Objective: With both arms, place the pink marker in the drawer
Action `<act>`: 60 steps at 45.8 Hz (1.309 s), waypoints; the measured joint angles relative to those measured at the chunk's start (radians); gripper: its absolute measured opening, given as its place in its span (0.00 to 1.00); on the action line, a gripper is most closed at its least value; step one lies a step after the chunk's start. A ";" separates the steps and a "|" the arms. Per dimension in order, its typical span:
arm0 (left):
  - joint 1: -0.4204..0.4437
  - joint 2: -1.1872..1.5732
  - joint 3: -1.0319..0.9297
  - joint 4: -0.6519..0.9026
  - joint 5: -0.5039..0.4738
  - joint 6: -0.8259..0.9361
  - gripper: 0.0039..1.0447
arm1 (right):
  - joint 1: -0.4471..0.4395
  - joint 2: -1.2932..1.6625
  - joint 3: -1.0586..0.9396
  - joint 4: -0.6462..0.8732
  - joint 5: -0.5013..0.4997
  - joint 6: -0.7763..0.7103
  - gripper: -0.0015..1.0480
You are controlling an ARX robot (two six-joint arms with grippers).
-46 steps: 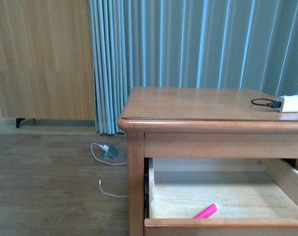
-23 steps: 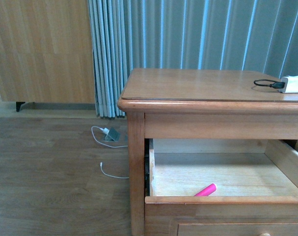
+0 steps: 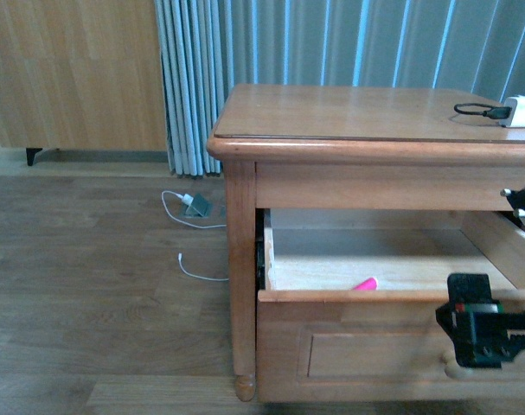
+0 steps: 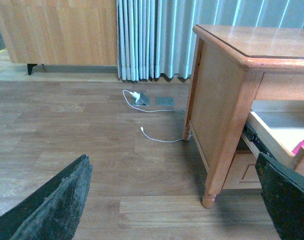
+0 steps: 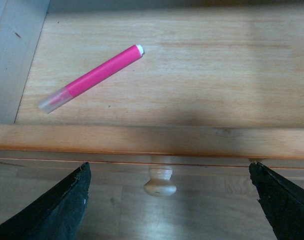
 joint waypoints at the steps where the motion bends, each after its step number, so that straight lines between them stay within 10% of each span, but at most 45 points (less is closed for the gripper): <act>1: 0.000 0.000 0.000 0.000 0.000 0.000 0.94 | -0.001 0.014 0.009 0.016 0.002 0.000 0.92; 60: 0.000 0.000 0.000 0.000 0.000 0.000 0.94 | -0.021 0.538 0.441 0.430 0.082 -0.015 0.92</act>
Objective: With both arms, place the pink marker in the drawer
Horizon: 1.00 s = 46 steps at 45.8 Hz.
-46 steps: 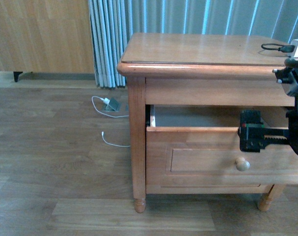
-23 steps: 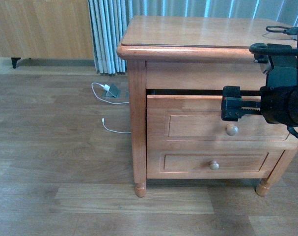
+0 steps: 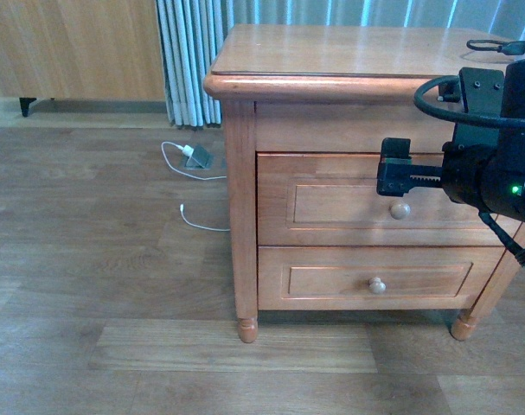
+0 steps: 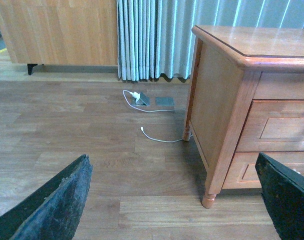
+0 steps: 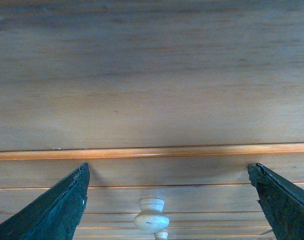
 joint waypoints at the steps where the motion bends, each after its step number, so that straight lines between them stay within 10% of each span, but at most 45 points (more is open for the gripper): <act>1: 0.000 0.000 0.000 0.000 0.000 0.000 0.94 | -0.003 0.001 0.000 0.004 -0.003 -0.001 0.92; 46: 0.000 0.000 0.000 0.000 0.000 0.000 0.94 | -0.050 -0.374 -0.275 -0.160 -0.177 0.049 0.92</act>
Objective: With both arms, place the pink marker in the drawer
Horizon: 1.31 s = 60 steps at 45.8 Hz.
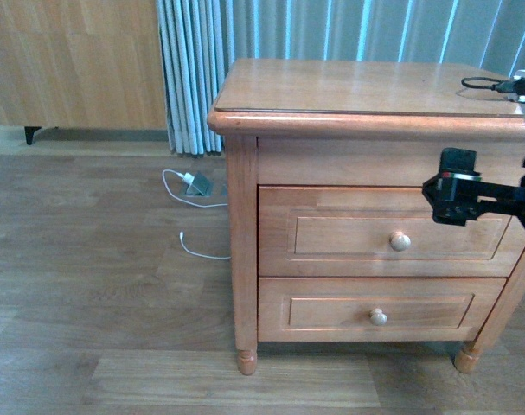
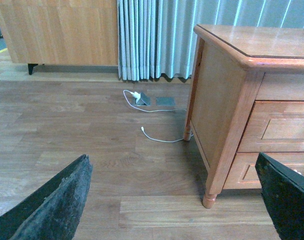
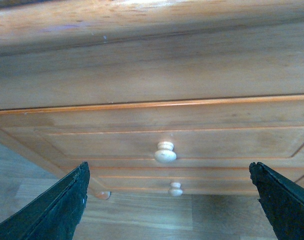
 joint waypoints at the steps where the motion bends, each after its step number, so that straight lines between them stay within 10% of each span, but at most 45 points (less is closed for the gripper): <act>1: 0.000 0.000 0.000 0.000 0.000 0.000 0.94 | -0.002 -0.027 -0.017 -0.008 -0.006 0.003 0.92; 32: 0.000 0.000 0.000 0.000 0.000 0.000 0.94 | -0.211 -1.106 -0.421 -0.536 -0.236 0.110 0.92; 47: 0.000 0.000 0.000 0.000 0.000 0.000 0.94 | -0.248 -1.181 -0.432 -0.554 -0.242 0.124 0.92; 52: 0.000 0.000 0.000 0.000 -0.001 0.000 0.94 | -0.129 -1.238 -0.545 -0.320 0.065 -0.048 0.71; 60: 0.000 0.000 0.000 0.000 0.000 0.000 0.94 | -0.110 -1.316 -0.636 -0.303 0.099 -0.133 0.34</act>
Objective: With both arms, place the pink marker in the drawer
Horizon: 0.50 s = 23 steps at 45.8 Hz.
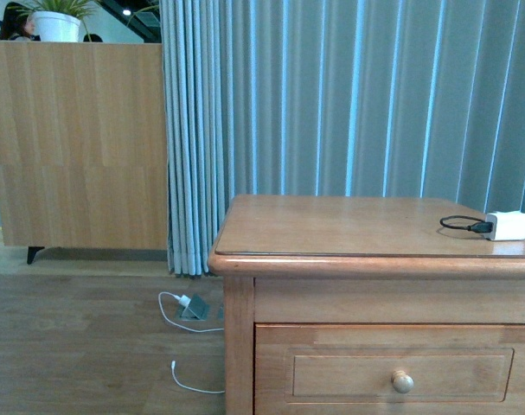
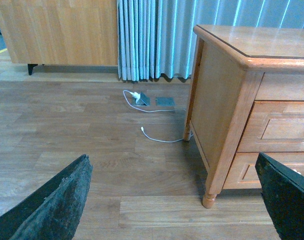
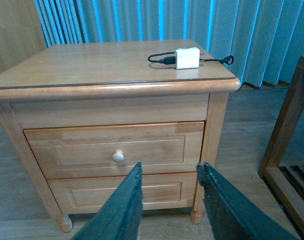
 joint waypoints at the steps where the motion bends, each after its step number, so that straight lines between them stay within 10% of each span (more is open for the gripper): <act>1: 0.000 0.000 0.000 0.000 0.000 0.000 0.94 | 0.000 -0.006 -0.006 0.000 0.001 -0.002 0.30; 8: 0.000 0.000 0.000 0.000 0.000 0.000 0.94 | 0.000 -0.069 -0.048 -0.013 0.001 -0.013 0.01; 23: 0.000 0.000 0.000 0.000 0.000 0.000 0.94 | 0.001 -0.170 -0.097 -0.066 0.001 -0.015 0.02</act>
